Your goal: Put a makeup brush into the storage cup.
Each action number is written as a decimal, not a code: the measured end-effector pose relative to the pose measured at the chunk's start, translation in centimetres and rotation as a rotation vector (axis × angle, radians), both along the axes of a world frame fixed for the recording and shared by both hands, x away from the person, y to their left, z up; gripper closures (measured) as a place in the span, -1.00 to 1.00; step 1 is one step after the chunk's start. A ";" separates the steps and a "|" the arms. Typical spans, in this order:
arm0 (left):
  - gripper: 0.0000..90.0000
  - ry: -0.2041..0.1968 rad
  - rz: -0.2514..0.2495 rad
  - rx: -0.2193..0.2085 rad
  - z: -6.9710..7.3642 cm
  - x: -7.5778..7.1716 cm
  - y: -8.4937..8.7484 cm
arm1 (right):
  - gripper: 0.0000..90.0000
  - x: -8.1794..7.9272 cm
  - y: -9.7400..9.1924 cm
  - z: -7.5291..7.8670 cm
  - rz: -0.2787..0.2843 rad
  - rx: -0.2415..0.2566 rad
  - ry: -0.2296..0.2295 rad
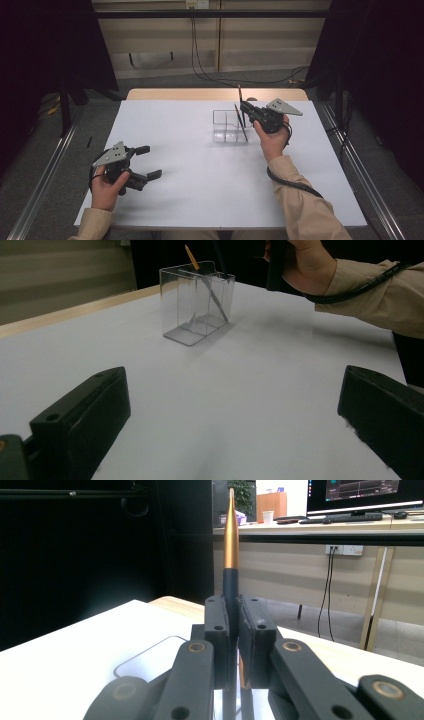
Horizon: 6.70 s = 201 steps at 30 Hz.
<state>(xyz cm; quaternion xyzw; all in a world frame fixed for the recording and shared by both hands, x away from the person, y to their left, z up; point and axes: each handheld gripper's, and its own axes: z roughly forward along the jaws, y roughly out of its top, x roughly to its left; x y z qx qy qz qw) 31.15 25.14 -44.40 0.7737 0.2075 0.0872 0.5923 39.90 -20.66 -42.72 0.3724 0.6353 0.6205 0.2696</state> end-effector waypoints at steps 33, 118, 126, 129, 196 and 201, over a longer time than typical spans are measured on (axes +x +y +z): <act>-0.99 -0.005 0.005 0.007 0.2 -0.2 0.0 | 0.85 -1.5 -0.6 -0.4 0.022 -0.061 0.044; -0.99 -0.005 0.032 0.011 0.2 -0.8 0.6 | -0.77 -3.8 -3.3 0.1 0.042 -0.123 0.089; -0.99 -0.005 0.025 0.011 0.2 -0.7 0.5 | -0.83 -4.2 -3.9 0.1 0.045 -0.130 0.089; -0.99 -0.005 0.023 0.011 0.2 -0.6 0.4 | -0.87 -4.4 -4.0 0.1 0.054 -0.141 0.090; -0.99 -0.003 0.027 0.015 0.1 -0.6 0.2 | -0.99 -8.8 -7.7 -1.0 0.086 -0.202 0.099; -0.99 -0.002 0.027 0.015 0.1 -0.6 0.2 | -0.99 -9.3 -8.2 -0.9 0.076 -0.202 0.099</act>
